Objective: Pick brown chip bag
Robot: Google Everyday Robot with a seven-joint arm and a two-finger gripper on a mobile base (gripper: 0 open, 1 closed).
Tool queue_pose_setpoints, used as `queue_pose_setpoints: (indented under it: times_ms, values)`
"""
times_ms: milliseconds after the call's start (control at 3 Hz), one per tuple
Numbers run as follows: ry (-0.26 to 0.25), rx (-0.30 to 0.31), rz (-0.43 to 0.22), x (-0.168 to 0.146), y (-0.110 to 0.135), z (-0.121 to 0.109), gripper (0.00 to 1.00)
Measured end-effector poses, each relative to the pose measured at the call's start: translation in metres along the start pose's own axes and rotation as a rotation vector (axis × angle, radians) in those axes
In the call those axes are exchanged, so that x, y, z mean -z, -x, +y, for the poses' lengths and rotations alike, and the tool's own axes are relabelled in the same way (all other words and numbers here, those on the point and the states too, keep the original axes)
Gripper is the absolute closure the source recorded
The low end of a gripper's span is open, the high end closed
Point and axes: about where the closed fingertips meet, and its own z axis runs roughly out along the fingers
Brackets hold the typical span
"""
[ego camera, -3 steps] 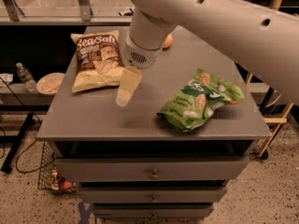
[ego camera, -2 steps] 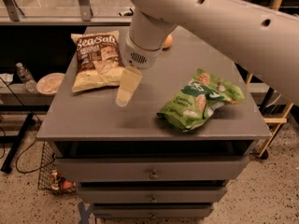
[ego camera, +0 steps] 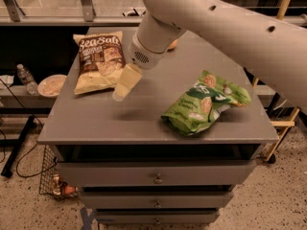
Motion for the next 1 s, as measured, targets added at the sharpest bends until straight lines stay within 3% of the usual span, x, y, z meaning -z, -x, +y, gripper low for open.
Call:
queue_pose_setpoints:
  times_ms: [333, 1000]
  values:
    - [-0.018, -0.074, -0.022, -0.015, 0.006, -0.013, 0.0]
    - [-0.032, -0.159, -0.039, -0.045, 0.02, -0.031, 0.0]
